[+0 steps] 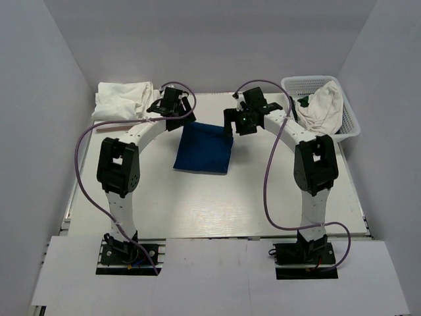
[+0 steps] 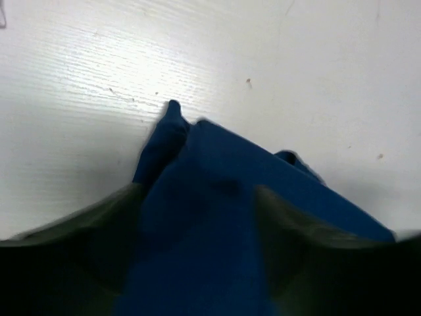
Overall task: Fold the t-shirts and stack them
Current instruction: Fold the long partially folded tshirt into a neat square
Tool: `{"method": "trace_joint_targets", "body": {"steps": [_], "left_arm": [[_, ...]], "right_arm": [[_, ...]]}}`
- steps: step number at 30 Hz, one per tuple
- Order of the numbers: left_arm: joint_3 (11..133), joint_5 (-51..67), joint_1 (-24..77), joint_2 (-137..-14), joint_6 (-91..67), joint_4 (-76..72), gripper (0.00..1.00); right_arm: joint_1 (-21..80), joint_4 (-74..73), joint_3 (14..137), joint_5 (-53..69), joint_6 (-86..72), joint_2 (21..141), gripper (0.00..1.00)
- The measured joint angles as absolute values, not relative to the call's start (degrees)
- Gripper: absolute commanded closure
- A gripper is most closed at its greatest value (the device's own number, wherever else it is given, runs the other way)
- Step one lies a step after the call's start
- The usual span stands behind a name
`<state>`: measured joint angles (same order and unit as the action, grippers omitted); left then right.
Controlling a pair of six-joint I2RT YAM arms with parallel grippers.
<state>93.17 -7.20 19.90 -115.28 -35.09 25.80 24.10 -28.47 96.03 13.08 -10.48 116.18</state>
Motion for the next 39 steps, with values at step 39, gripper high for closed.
{"method": "trace_joint_targets", "body": {"steps": [39], "left_arm": [[60.82,-12.84,19.27,-68.62,-41.56,43.24,0.0]], "right_arm": [[28.53,0.08,71.24,49.39,-15.11,116.68,0.1]]}}
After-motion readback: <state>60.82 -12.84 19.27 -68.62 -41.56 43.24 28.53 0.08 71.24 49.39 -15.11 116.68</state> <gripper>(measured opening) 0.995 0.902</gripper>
